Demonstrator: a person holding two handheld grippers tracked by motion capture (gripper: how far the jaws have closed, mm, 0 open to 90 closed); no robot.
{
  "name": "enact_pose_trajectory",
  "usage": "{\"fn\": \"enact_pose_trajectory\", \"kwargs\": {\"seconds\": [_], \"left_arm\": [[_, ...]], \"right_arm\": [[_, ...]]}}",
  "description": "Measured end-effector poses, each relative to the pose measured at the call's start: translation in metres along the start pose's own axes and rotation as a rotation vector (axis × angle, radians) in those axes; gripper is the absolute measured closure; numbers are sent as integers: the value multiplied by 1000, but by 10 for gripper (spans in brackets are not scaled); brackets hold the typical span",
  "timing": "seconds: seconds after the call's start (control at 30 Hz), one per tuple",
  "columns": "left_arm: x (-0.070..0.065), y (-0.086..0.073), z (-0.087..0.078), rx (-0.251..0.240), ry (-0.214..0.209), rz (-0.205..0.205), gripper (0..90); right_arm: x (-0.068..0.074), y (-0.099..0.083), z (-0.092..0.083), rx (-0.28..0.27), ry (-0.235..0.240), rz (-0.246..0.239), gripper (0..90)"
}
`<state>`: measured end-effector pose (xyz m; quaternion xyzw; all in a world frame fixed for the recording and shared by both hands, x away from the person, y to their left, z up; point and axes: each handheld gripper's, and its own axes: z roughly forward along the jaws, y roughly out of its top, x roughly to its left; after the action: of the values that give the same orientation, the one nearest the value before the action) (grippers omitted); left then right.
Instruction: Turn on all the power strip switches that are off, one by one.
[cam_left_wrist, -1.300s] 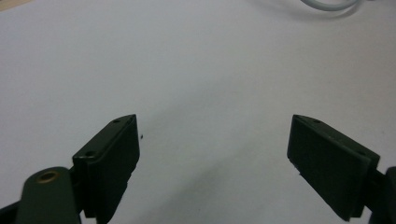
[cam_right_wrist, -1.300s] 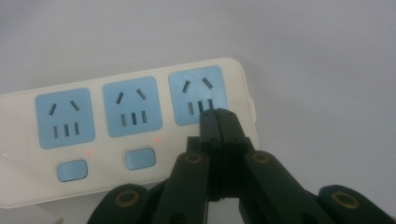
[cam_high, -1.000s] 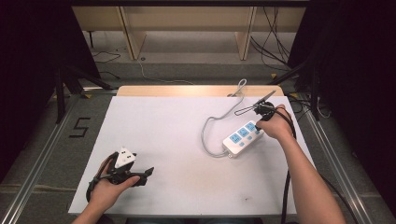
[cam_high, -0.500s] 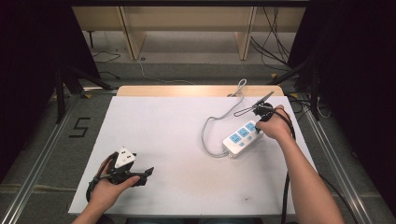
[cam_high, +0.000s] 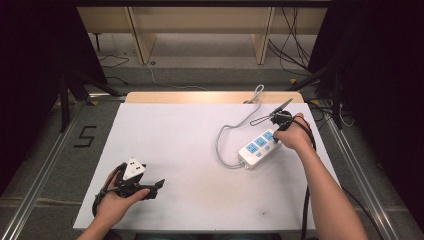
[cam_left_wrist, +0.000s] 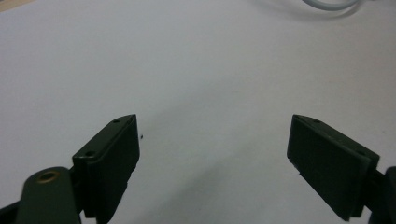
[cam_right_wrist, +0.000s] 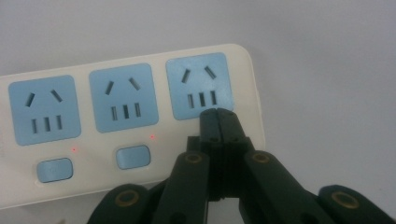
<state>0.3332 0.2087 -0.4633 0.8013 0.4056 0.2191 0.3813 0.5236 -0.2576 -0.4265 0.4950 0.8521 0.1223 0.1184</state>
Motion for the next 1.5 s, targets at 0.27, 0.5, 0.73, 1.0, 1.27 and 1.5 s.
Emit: {"fn": "enact_pose_trajectory", "kwargs": {"seconds": [0.27, 0.5, 0.73, 1.0, 1.27, 1.5], "left_arm": [[0, 0, 0, 2, -2, 2, 167], [-1, 0, 1, -1, -2, 2, 167], [-1, 0, 1, -1, -3, 1, 167], [-3, 0, 0, 2, -5, 6, 167], [0, 0, 1, 3, -5, 2, 167], [-1, 0, 1, 4, -2, 2, 167]], "right_arm": [[0, 1, 1, 8, 2, 3, 900], [0, 1, 1, 11, 3, 10, 900], [-1, 2, 2, 17, 9, 18, 900], [-1, 1, 2, 13, 17, 25, 900], [-4, -2, 2, -11, 21, 26, 900], [-9, -11, -1, -50, 3, 42, 900]]}}
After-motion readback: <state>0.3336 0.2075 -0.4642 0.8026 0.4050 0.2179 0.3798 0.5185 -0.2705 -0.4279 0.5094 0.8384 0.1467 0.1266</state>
